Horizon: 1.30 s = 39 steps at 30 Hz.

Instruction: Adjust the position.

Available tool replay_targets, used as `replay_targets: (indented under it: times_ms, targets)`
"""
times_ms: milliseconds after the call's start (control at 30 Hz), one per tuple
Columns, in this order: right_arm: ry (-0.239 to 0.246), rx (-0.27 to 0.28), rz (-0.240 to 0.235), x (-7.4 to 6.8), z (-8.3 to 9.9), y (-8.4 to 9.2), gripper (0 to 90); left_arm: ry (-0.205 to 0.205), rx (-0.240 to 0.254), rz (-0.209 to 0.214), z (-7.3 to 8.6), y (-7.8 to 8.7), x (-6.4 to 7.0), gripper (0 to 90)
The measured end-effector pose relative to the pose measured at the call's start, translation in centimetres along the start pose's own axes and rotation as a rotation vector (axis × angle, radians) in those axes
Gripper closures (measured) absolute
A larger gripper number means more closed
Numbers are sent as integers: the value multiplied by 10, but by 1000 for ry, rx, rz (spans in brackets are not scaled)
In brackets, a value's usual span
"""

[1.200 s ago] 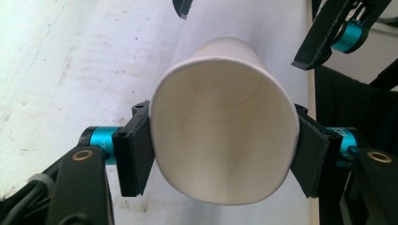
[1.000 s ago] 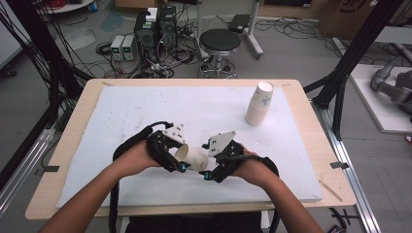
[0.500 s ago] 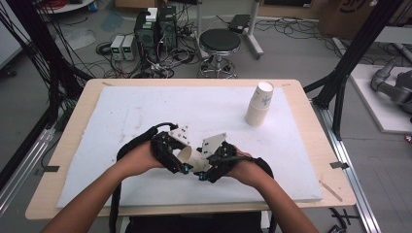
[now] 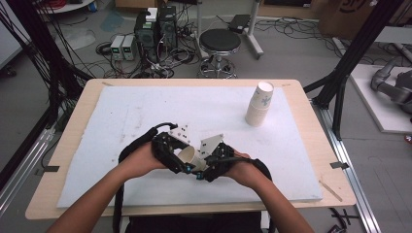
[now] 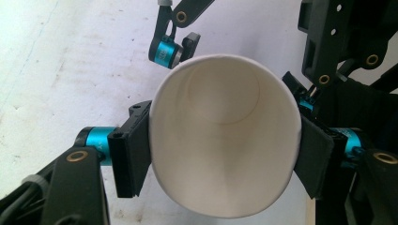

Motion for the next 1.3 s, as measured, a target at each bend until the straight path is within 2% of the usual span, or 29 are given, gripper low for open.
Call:
replay_targets:
  times_ms: [267,333,433,500,667,767,833,900,967,1033,1167,1300]
  targets:
    - [-17,25,-8,-3,1,1,354,6,43,29,1,0,2,275]
    - [-22,30,-9,-3,2,2,356,-11,67,41,1,1,2,262]
    - [-21,36,-11,-4,4,5,360,-38,108,86,3,4,4,209]
    - [-25,34,-11,-6,8,7,363,-41,133,83,5,7,2,186]
    - [-37,35,-6,-7,16,11,366,-19,202,85,8,19,-3,181]
    - [-48,38,8,-7,21,15,365,-2,263,97,8,29,-4,182]
    - [-56,41,24,-8,25,17,365,28,320,96,8,35,-7,182]
    - [-67,51,46,-8,30,19,364,61,364,78,12,38,-12,182]
    - [-83,70,71,-9,35,22,363,78,381,31,20,38,-18,183]
    - [-97,87,96,-9,40,25,363,116,421,7,28,38,-23,183]
    - [-138,146,143,-8,50,33,362,179,500,-40,44,36,-35,184]
    - [-180,202,194,-8,59,40,362,220,552,-100,58,34,-46,183]
Point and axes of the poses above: each handheld gripper's, and its own axes: y roughly backward along the jaws, z roughly out of its underside, x roughly to its right, the point moved 7 cm from there along -y, roughly forward along the jaws, and after that the axes turned 13 degrees about y, right-handed, at the moved point
